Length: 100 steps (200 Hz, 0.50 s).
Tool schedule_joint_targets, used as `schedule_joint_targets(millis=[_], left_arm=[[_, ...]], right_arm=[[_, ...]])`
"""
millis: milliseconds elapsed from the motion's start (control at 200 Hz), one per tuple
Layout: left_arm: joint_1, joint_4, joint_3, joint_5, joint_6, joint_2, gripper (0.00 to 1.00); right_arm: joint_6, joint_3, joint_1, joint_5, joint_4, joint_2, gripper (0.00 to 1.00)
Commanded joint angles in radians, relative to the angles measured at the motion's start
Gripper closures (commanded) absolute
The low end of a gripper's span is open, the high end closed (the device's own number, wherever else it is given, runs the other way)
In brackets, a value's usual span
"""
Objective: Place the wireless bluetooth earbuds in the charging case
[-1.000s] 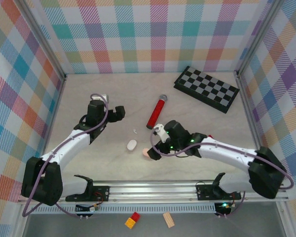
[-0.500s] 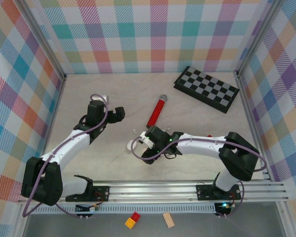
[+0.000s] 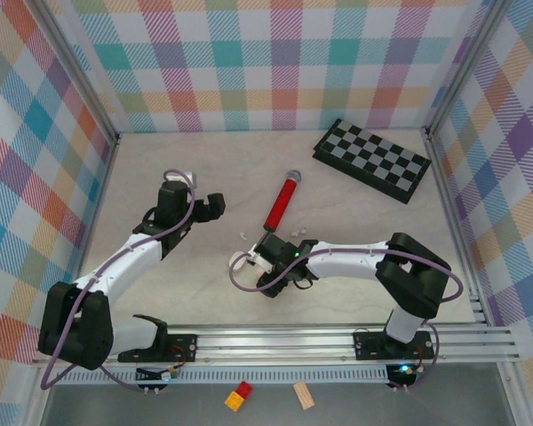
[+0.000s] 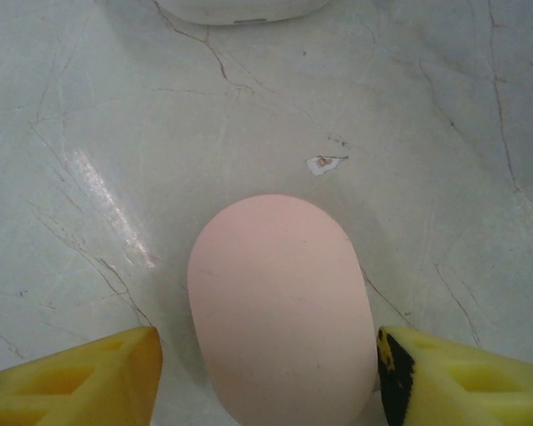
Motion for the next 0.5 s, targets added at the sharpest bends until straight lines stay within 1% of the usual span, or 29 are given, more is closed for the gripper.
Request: schedule_joint_targets(millis=[0,135,305,495], left_arm=[[0.013,-0.026,-0.008,0.011,0.015,-0.021,0.00],[0.013,-0.024,-0.008,0.009,0.014,-0.018,0.00],[0.013,-0.026,-0.009,0.006,0.015,-0.018,0.00],[0.013,-0.026,-0.011,0.009,0.026,-0.023,0.00]], right_arm=[[-0.007,0.025,0.011,0.019,-0.032,0.015,0.41],[-0.009,0.023,0.014,0.025,-0.033,0.011,0.46],[-0.021,0.021,0.014,0.034,-0.032,0.012,0.54],[-0.029,0.011,0.014,0.046,-0.018,0.000,0.57]])
